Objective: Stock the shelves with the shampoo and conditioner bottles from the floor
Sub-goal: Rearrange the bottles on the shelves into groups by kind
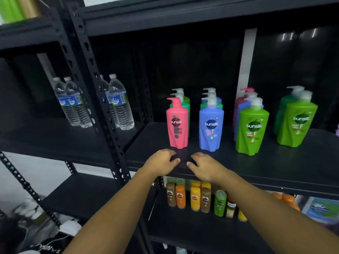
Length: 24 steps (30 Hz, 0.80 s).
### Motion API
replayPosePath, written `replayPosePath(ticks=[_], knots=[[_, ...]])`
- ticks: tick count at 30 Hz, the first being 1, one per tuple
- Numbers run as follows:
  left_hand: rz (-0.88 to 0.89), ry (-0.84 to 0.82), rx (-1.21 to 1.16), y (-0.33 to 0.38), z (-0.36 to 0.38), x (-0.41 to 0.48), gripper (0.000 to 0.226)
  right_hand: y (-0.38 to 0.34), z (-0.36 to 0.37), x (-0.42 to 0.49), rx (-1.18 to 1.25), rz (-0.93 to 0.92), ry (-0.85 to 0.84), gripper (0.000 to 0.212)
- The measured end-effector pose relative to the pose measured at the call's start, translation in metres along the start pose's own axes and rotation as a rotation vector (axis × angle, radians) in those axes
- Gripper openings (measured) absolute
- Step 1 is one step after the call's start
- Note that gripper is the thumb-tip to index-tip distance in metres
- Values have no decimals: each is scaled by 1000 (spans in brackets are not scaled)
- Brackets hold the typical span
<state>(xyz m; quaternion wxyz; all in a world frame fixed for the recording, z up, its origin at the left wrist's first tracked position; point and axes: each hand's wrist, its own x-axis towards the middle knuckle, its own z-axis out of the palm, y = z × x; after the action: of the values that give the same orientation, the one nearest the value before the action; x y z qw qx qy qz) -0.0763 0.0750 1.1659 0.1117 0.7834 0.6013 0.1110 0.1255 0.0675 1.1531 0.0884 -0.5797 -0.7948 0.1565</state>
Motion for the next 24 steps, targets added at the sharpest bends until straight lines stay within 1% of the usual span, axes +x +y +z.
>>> replayPosePath(ticks=[4,8,10,12,14,16,19,22,24], knots=[[-2,-7,-27,-26,8,20,52,-3,14,33,-68,23,65,52],[-10,0,-97,-44,15,39,59,-3,35,42,-170,22,157,61],[-8,56,-228,-50,18,49,56,-2,45,42,-232,25,194,64],[-32,118,-426,-49,18,59,56,-1,48,41,-239,32,193,65],[-56,154,-580,-42,16,68,65,-1,47,42,-245,28,183,66],[-84,174,-683,-35,17,78,72,-1,46,44,-255,26,162,68],[-107,245,-773,-28,22,93,79,-1,45,45,-258,32,149,71],[-86,356,-805,-24,27,102,98,-1,45,47,-253,32,143,72],[-79,398,-815,-21,30,106,98,-1,46,47,-253,34,149,72]])
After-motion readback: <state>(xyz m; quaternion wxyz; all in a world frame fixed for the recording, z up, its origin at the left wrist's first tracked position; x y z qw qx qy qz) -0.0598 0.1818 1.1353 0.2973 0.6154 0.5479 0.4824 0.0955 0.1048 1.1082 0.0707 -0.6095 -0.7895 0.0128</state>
